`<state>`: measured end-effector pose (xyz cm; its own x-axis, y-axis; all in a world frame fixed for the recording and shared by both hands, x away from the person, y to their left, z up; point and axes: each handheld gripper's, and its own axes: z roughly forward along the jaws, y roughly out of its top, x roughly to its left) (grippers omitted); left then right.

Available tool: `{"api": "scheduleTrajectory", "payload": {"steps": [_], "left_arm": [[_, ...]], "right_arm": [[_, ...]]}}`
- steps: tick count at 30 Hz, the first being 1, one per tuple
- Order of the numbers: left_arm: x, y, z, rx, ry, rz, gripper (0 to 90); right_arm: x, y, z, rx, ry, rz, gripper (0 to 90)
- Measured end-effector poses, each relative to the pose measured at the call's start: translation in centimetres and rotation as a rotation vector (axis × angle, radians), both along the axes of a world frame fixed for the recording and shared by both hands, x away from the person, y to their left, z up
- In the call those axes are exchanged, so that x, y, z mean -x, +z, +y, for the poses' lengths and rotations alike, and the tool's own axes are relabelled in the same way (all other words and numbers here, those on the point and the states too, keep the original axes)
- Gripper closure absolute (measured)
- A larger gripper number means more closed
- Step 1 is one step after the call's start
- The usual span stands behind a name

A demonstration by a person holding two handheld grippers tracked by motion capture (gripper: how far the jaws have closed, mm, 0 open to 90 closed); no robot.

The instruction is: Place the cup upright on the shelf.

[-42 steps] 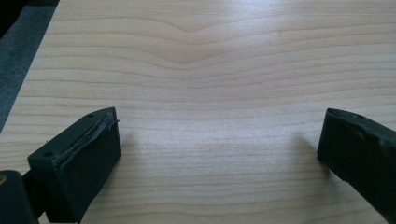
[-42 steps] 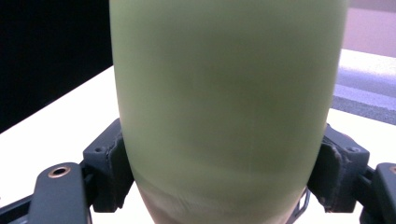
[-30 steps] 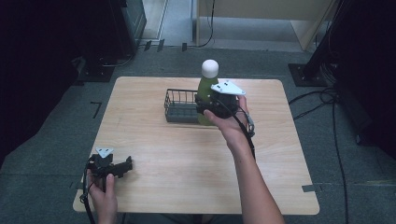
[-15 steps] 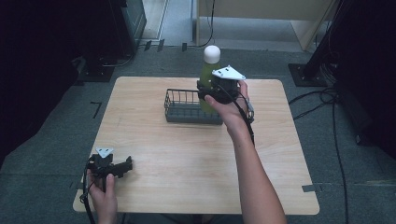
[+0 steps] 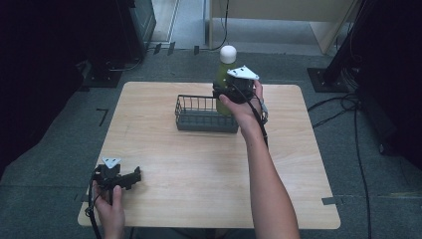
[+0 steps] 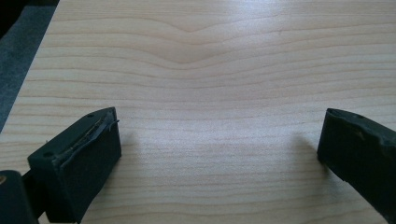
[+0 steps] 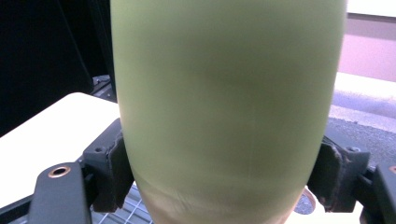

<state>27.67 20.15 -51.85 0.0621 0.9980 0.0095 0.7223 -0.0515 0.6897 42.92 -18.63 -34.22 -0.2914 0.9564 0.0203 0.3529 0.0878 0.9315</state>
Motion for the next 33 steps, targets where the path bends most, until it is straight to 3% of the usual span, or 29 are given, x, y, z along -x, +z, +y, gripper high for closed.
{"api": "scheduleTrajectory", "payload": {"steps": [16, 23, 33], "left_arm": [[0.0, 0.0, 0.0, 0.0, 0.0, 0.0, 0.0], [0.0, 0.0, 0.0, -0.001, 0.0, 0.0, 0.0], [0.0, 0.0, 0.0, 0.0, 0.0, 0.0, 0.0]], "right_arm": [[-1.1, -3.1, 0.0, 0.003, -0.016, 0.059, 20.9], [-1.1, -3.7, -0.1, 0.002, -0.017, 0.076, 20.8], [-0.9, -4.0, -0.4, -0.029, -0.022, 0.066, 20.3]]}}
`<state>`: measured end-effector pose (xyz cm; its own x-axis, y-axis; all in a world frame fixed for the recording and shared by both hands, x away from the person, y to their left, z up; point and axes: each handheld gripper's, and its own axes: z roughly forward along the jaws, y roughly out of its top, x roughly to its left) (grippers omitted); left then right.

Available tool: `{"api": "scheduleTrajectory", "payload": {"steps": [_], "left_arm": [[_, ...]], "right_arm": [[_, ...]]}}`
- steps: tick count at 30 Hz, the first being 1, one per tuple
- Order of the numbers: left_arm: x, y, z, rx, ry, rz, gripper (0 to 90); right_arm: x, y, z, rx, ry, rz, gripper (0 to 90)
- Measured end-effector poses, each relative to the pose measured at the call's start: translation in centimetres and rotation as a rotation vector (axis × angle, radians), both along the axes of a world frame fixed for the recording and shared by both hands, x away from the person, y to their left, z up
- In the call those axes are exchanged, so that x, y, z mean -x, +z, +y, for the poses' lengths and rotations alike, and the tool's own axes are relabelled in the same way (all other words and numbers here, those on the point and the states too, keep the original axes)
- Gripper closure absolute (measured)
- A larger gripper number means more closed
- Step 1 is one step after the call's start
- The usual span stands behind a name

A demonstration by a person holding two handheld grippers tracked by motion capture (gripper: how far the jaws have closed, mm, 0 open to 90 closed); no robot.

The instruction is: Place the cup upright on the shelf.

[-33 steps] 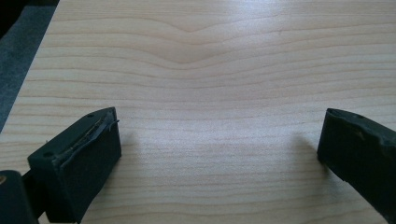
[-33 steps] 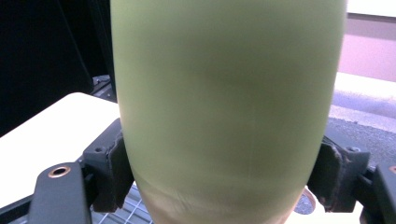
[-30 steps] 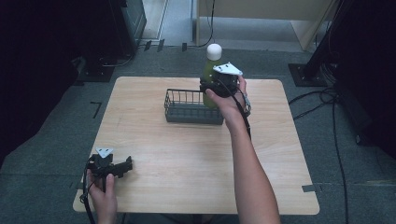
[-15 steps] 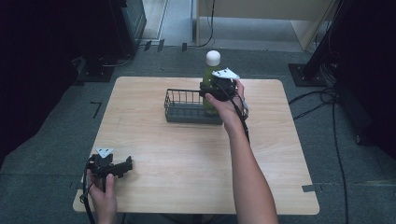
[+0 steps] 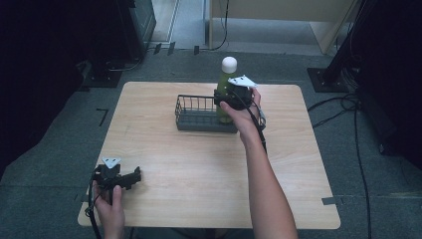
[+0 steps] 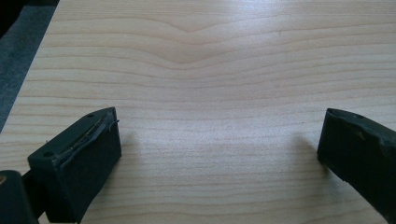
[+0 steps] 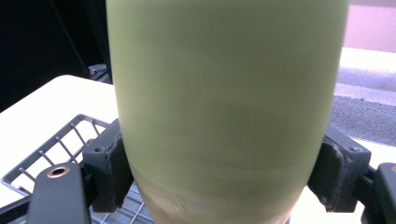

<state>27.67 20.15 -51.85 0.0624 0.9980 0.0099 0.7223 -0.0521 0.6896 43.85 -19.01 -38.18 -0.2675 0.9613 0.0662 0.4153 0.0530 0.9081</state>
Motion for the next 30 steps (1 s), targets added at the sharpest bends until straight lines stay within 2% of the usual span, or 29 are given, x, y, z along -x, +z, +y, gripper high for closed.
{"api": "scheduleTrajectory", "payload": {"steps": [7, 10, 16, 19, 21, 30], "left_arm": [[0.0, 0.0, 0.0, 0.0, 0.0, 0.0, 0.0], [0.0, 0.0, 0.0, 0.0, 0.0, 0.0, 0.0], [0.0, 0.0, 0.0, 0.0, 0.0, 0.0, 0.0], [0.0, 0.0, 0.0, 0.0, 0.0, -0.001, 0.0], [0.0, 0.0, 0.0, 0.0, 0.0, 0.0, 0.0], [0.0, 0.0, 0.0, -0.001, 0.0, 0.0, 0.0]], "right_arm": [[0.1, 0.0, -0.2, -0.014, 0.009, 0.015, 16.9], [0.3, 0.0, -0.3, 0.002, 0.005, 0.016, 13.4], [0.8, -0.1, -0.6, -0.005, 0.014, 0.021, 11.3], [1.5, -0.3, -0.8, 0.002, 0.032, 0.047, 2.8], [1.9, -0.4, -1.0, 0.008, 0.041, 0.056, 1.0], [3.8, -1.0, -2.3, -0.007, 0.039, 0.057, 0.0]]}}
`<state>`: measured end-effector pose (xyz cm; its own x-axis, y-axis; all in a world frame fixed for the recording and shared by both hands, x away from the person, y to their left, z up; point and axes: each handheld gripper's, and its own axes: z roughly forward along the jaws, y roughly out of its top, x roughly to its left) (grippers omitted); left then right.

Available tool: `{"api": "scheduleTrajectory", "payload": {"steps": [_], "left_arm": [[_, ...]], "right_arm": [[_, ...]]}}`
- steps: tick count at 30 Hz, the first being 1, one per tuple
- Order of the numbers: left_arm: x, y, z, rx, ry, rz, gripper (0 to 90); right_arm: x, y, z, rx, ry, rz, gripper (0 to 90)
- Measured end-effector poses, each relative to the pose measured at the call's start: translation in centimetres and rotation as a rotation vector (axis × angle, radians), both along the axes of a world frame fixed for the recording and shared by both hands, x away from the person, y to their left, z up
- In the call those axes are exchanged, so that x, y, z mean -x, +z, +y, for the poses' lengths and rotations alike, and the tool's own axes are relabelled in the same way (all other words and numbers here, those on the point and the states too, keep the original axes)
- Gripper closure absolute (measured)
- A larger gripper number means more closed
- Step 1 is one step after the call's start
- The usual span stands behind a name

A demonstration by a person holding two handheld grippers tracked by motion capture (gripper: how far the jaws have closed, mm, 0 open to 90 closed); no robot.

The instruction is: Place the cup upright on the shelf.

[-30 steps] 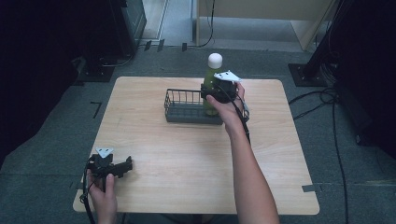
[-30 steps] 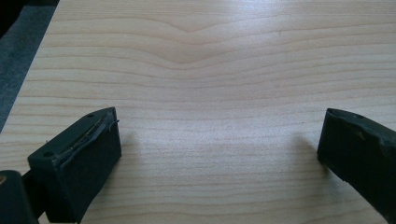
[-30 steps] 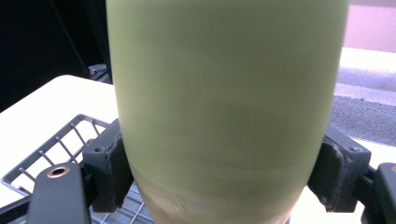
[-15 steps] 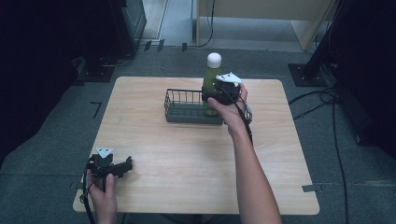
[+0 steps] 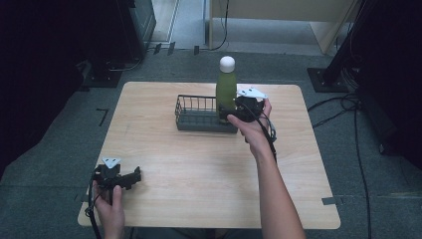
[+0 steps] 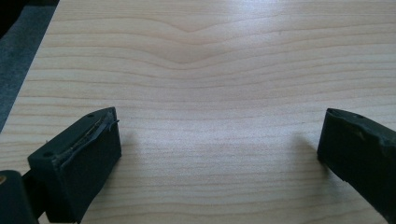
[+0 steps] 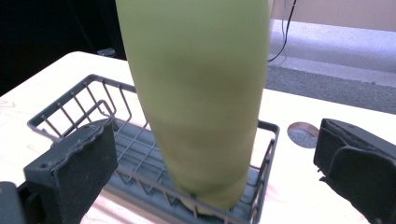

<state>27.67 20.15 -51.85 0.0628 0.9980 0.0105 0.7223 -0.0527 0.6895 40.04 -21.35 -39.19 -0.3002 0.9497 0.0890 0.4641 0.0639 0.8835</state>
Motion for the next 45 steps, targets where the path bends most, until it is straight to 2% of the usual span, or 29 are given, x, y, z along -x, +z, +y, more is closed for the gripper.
{"api": "scheduleTrajectory", "payload": {"steps": [5, 13, 18, 22, 36, 45], "left_arm": [[0.0, 0.0, 0.0, 0.0, 0.0, 0.0, 0.1], [0.0, 0.0, 0.0, 0.0, 0.0, 0.0, 0.1], [0.0, 0.0, 0.0, 0.0, 0.001, -0.001, 0.0], [0.0, 0.0, 0.0, 0.001, 0.001, -0.002, 0.0], [0.0, 0.0, 0.0, 0.0, 0.0, -0.002, 0.0], [0.0, 0.0, 0.0, -0.002, -0.002, 0.0, 0.0]], "right_arm": [[1.6, -0.8, -0.7, 0.005, 0.025, 0.004, 0.0], [3.4, -2.0, -1.8, -0.001, 0.02, 0.013, 0.0], [4.6, -2.9, -2.8, -0.005, 0.001, 0.022, 0.0], [5.7, -3.9, -3.9, 0.021, -0.018, 0.031, 0.0], [8.0, -6.9, -6.6, 0.015, -0.068, 0.081, 0.0], [9.9, -8.8, -9.1, 0.011, -0.119, 0.113, 0.0]]}}
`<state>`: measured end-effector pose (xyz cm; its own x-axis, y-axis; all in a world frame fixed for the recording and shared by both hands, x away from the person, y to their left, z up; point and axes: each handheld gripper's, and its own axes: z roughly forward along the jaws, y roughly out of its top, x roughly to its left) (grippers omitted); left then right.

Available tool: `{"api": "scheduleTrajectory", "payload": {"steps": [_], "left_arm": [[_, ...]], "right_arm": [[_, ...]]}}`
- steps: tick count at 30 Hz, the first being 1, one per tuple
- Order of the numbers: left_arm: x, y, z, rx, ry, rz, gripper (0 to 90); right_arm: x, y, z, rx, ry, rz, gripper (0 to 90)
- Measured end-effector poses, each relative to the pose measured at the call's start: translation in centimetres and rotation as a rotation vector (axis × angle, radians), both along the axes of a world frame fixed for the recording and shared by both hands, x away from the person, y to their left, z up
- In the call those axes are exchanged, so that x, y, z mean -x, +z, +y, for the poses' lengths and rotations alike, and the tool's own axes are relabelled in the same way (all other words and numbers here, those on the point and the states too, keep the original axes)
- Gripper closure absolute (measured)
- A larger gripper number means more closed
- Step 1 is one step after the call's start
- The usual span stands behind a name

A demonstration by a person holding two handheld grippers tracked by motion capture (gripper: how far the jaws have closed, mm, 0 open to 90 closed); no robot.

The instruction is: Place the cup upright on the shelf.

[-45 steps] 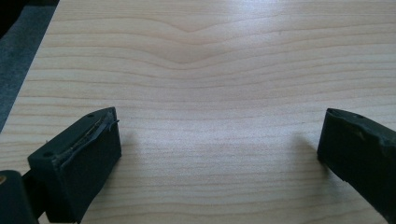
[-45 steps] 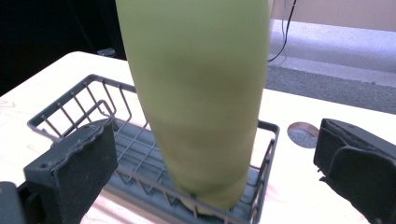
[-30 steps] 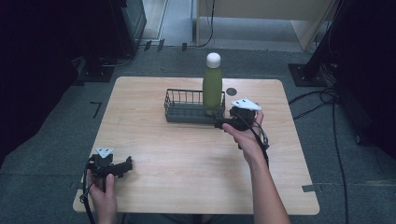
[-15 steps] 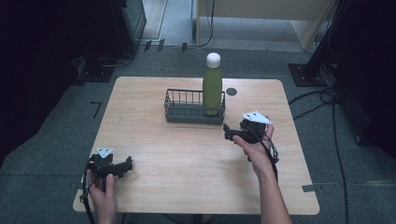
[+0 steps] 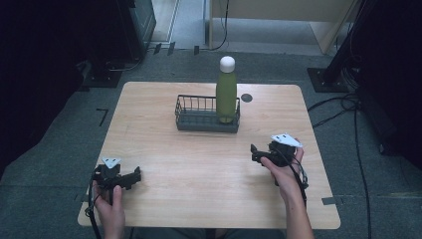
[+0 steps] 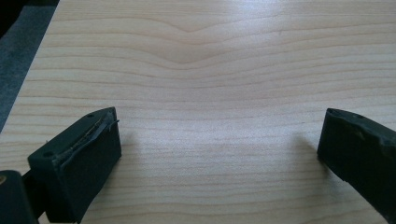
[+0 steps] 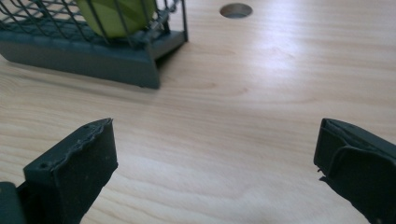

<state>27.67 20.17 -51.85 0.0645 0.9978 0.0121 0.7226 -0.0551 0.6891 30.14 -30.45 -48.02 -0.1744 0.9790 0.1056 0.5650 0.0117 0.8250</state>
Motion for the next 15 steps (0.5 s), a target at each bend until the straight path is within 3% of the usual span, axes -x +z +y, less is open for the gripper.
{"api": "scheduleTrajectory", "payload": {"steps": [15], "left_arm": [[0.0, 0.0, 0.0, 0.0, 0.0, 0.0, 0.0]], "right_arm": [[3.7, -2.7, -4.5, 0.015, -0.094, 0.054, 0.0]]}}
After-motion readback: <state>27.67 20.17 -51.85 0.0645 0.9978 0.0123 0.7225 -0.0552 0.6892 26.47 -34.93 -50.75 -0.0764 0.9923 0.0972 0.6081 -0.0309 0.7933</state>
